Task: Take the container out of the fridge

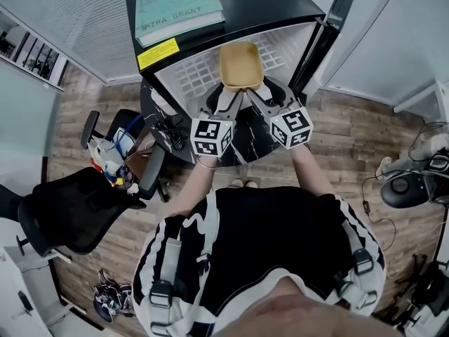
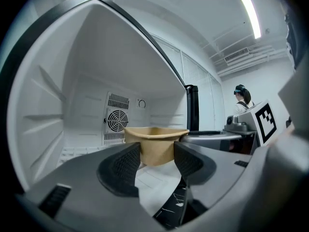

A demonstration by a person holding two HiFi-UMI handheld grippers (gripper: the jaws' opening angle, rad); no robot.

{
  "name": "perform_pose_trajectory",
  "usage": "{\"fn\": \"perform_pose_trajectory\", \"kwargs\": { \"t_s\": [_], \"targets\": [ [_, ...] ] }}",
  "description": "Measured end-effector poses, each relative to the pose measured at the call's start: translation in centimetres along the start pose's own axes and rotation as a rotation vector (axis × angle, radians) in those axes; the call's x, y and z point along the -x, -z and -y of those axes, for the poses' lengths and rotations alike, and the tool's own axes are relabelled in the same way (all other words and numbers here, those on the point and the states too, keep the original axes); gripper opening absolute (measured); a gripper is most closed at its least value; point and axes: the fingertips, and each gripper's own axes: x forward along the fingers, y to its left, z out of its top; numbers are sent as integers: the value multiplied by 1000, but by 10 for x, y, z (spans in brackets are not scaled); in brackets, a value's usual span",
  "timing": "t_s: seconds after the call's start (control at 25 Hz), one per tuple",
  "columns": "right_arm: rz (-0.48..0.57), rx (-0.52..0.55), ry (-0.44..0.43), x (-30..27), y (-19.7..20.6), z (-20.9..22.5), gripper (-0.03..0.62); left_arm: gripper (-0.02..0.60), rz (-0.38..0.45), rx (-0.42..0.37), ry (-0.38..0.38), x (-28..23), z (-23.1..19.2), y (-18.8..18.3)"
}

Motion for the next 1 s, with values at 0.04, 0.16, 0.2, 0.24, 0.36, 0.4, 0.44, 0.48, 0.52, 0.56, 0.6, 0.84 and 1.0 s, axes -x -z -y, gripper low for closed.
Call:
{"fn": "perform_pose_trajectory", "kwargs": {
  "t_s": [0.04, 0.16, 0.2, 0.24, 0.36, 0.4, 0.44, 0.48, 0.52, 0.56, 0.6, 0.84, 1.0],
  "targets": [
    [6, 5, 0, 3, -2, 0, 238, 222, 6, 0, 1, 0, 2, -1],
    [13, 28, -2, 10, -6, -2, 238, 222, 18, -9, 3, 4, 9, -5],
    [15, 32, -1, 12, -8, -3, 236, 222, 24, -10, 4, 6, 11, -7],
    [17, 33, 0, 14, -9, -4, 236, 222, 30, -9, 5, 7, 13, -8],
    [26, 28, 0, 20, -13, -4, 236, 222, 43, -16, 2, 9, 18, -12],
    [29, 29, -1, 21, -14, -4, 236, 222, 47, -21, 0, 10, 20, -13],
    [32, 28, -2, 23, -15, -4, 236, 222, 50, -24, -1, 10, 21, -14],
    [36, 27, -2, 24, -16, -4, 236, 222, 53, -26, -1, 11, 23, -15],
    [39, 25, -2, 26, -17, -5, 236, 222, 55, -27, 0, 12, 25, -16],
    [41, 26, 0, 28, -18, -6, 236, 222, 57, -29, 1, 13, 26, -17],
    [43, 31, 2, 31, -20, -7, 236, 222, 59, -32, 3, 15, 28, -18],
    [48, 42, 29, 45, -24, -13, 236, 222, 72, -40, 43, 23, 39, -22],
    [53, 48, 49, 54, -26, -20, 233, 222, 83, -44, 69, 31, 46, -25]
  ]
}}
